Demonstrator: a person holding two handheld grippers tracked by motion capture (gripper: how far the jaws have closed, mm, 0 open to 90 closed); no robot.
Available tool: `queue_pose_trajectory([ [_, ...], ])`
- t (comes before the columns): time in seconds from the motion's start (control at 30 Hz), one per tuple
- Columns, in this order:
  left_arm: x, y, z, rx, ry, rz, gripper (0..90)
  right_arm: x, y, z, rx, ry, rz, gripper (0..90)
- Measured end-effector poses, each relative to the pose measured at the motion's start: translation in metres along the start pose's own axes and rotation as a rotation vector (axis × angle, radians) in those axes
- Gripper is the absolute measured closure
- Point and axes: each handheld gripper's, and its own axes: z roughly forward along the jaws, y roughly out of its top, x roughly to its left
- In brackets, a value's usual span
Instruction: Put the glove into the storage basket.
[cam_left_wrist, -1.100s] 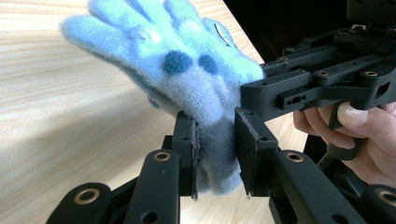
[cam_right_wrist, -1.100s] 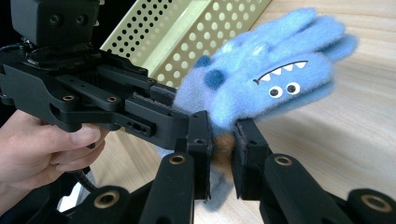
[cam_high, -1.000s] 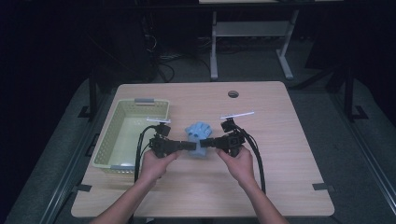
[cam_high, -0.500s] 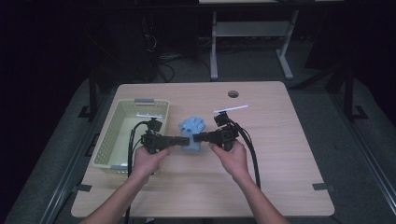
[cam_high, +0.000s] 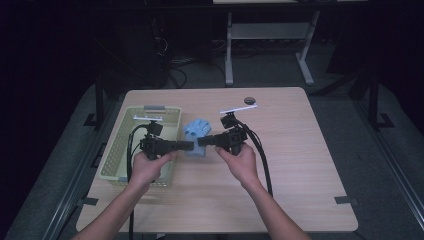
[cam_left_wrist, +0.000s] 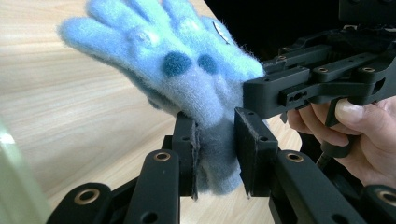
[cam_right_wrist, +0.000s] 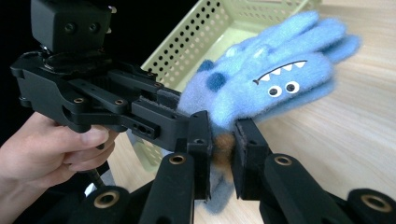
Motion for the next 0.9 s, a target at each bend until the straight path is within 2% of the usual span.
queue_pose_trajectory([
  [0.17, 0.003, 0.0, -0.01, -0.008, 0.005, 0.008, 70.5, 0.006, 0.005, 0.007, 0.001, 0.016, -0.01, 79.0],
  [0.23, 0.004, 0.0, -0.014, -0.012, 0.008, -0.003, 70.5, 0.008, 0.007, 0.009, 0.003, 0.02, -0.016, 79.0],
  [0.4, 0.008, 0.0, -0.025, -0.023, 0.015, -0.001, 70.5, 0.014, 0.013, 0.016, 0.007, 0.033, -0.027, 79.0],
  [0.47, 0.008, -0.001, -0.028, -0.028, 0.015, -0.015, 70.5, 0.017, 0.015, 0.02, 0.002, 0.037, -0.031, 79.1],
  [0.9, 0.019, -0.002, -0.047, -0.042, 0.033, -0.017, 70.5, 0.024, 0.025, 0.039, 0.024, 0.062, -0.053, 79.0],
])
